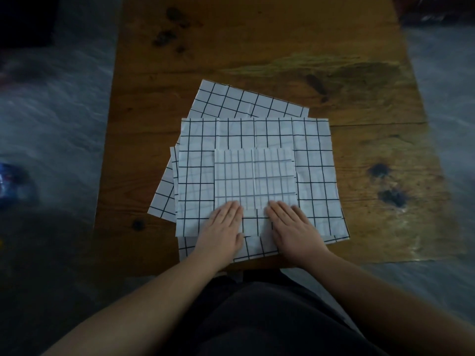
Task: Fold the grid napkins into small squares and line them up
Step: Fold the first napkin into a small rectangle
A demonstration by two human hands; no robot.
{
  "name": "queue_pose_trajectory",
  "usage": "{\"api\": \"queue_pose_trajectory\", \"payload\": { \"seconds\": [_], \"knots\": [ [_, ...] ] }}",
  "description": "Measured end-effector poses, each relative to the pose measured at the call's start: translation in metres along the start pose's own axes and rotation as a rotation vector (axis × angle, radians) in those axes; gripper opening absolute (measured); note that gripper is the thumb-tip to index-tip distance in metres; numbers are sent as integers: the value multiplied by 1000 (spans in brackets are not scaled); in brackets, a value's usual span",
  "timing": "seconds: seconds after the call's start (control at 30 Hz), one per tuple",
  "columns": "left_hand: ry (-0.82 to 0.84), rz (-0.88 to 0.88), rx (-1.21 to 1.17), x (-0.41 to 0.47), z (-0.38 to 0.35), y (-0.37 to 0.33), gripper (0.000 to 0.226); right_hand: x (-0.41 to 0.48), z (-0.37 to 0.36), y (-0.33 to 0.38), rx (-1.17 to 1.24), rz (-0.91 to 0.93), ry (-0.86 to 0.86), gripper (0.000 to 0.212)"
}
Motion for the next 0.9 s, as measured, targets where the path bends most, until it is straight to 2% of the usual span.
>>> {"api": "queue_pose_trajectory", "payload": {
  "seconds": [0.23,0.33,0.43,0.53,0.63,0.77,0.9],
  "knots": [
    [52,50,-34,-17,5,31,65,-18,5,-26,61,-124,10,60],
    [12,83,-70,-12,14,22,64,-9,28,-23,350,-243,-149,49],
    [-63,131,-136,-2,26,13,60,11,51,-31,775,-543,-244,34],
    [-137,104,-224,15,40,3,55,36,67,-41,886,-650,-285,35],
    [-107,19,-244,34,46,-9,59,59,73,-52,965,-707,-250,43],
    [-33,-15,-224,49,41,-16,64,73,78,-63,1033,-777,-213,42],
    [1,15,-189,50,35,-14,63,80,79,-67,1131,-830,-92,15]
  ]
}}
Point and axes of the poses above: each hand's wrist, its own x-axis towards the middle knuckle, its own z-axis out of the back of the hand, y = z × x, the point moved 4 cm from there along x, towards the middle knuckle, and after that the axes turned 5 degrees about -x, right-handed, at the moved point
